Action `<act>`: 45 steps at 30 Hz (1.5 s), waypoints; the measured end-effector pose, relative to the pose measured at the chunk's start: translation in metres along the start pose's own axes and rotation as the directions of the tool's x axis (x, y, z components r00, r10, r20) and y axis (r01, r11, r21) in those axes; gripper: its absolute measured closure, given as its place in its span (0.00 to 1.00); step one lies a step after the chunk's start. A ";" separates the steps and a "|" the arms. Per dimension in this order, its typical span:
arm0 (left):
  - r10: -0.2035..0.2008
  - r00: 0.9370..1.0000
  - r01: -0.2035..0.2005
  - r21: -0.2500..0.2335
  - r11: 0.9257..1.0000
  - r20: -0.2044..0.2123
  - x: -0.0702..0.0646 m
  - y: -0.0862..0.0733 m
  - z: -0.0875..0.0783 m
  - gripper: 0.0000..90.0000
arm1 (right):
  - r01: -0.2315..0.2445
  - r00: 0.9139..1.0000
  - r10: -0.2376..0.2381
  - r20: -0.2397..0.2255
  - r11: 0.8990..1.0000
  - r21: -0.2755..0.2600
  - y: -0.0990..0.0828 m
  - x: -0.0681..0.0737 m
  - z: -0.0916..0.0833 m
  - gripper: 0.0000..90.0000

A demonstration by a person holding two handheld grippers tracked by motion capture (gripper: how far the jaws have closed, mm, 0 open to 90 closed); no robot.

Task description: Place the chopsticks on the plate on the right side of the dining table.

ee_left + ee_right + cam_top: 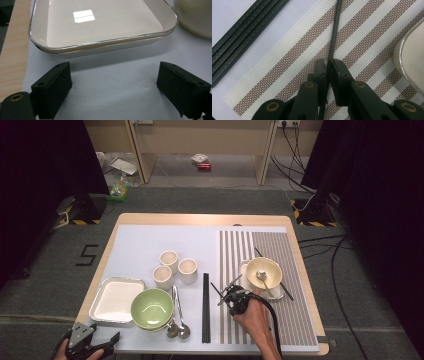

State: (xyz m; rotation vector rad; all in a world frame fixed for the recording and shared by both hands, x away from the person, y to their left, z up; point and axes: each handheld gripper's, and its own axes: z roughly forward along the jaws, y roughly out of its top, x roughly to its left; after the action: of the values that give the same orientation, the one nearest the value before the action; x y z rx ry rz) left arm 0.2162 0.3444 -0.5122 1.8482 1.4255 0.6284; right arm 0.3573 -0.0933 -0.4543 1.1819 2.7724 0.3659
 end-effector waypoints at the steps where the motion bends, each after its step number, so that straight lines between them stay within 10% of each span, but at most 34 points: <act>1: -0.001 1.000 0.001 0.000 1.000 0.000 0.000 0.000 0.000 0.13 | 0.001 1.000 -0.001 0.006 1.000 0.005 -0.001 0.000 0.000 0.94; 31: 0.003 1.000 -0.003 0.002 1.000 0.006 0.001 0.000 -0.001 0.12 | -0.009 1.000 0.009 0.001 0.984 0.179 0.004 -0.009 -0.002 0.95; 45: 0.000 1.000 0.000 0.001 1.000 0.001 0.000 0.000 0.000 0.12 | 0.011 1.000 -0.013 0.013 0.992 0.129 -0.005 -0.007 -0.012 0.96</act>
State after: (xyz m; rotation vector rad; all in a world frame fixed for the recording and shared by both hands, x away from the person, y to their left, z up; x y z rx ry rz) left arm 0.2160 0.3446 -0.5122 1.8489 1.4257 0.6269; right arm 0.3564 -0.1040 -0.4442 1.1890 2.8272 0.1795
